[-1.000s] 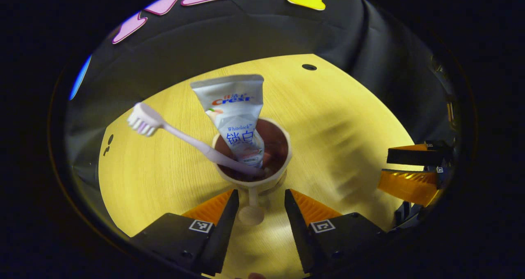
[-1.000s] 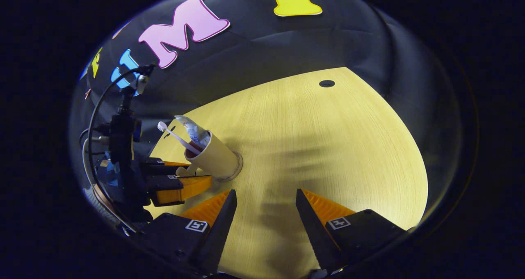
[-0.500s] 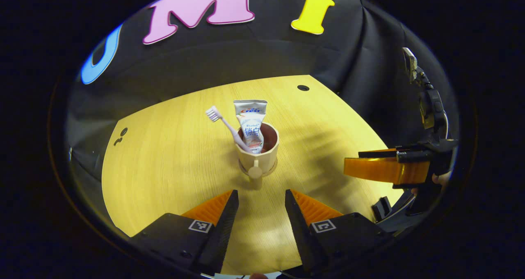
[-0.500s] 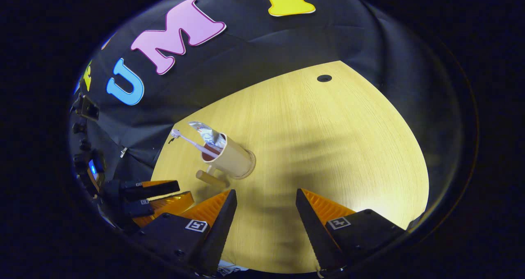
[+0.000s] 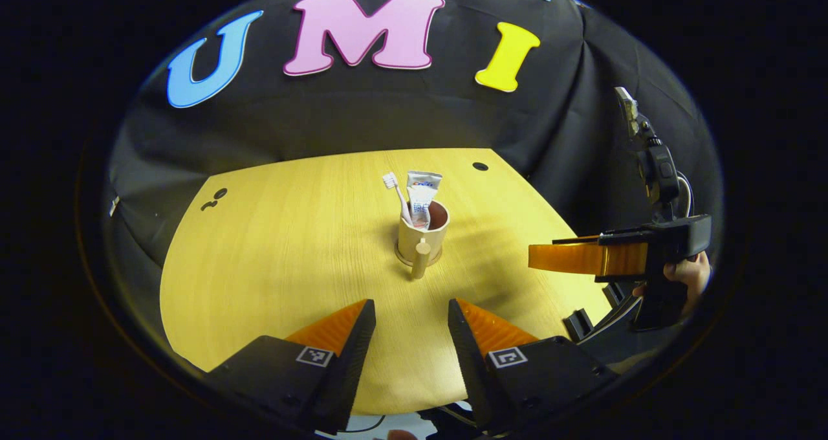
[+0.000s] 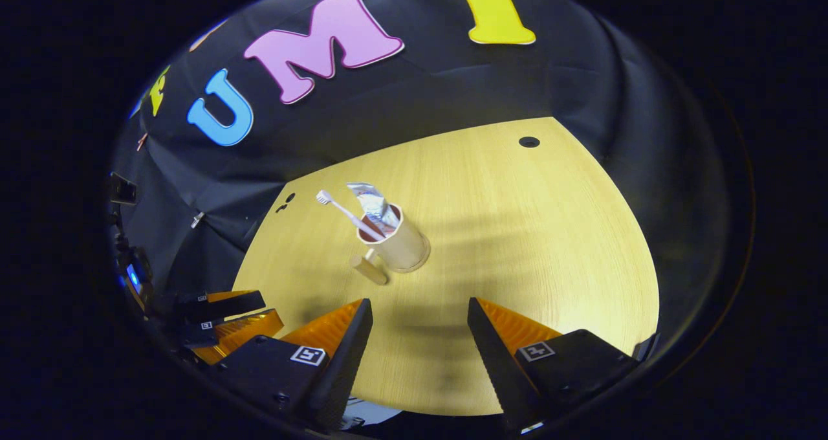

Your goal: Put the toothbrush and toothpaste on the desktop into the cup, then pick up the cup and place it on the coaster on the desktop.

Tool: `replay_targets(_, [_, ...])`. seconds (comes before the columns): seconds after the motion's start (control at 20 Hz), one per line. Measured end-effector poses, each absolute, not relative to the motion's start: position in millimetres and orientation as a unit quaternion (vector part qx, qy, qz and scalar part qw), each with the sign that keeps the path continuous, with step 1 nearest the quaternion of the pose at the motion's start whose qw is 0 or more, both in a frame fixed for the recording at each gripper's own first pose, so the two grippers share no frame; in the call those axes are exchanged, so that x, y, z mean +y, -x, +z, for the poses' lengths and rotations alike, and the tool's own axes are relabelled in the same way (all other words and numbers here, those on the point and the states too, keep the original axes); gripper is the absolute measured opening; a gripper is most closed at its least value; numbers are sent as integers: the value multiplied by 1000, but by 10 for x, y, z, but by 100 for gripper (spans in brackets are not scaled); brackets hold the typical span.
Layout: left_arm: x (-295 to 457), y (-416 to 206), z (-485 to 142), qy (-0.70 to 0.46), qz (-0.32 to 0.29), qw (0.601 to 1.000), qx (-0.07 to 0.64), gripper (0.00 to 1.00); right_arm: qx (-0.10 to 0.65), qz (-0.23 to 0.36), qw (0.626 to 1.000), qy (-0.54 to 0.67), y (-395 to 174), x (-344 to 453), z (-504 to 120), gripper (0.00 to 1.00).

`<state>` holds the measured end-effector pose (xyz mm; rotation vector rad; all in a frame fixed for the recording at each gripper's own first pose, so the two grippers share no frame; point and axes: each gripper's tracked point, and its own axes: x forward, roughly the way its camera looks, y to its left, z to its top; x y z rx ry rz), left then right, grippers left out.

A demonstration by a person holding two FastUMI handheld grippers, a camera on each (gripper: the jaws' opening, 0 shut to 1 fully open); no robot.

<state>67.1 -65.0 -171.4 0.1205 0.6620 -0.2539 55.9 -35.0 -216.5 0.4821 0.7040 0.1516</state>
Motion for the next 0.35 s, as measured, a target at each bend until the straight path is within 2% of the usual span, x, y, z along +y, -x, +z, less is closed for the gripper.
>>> replay_targets(0.35, [-314,-485,-1487,19,-87,951,297,79,338,101,912,-209,-349,30,-1955,92])
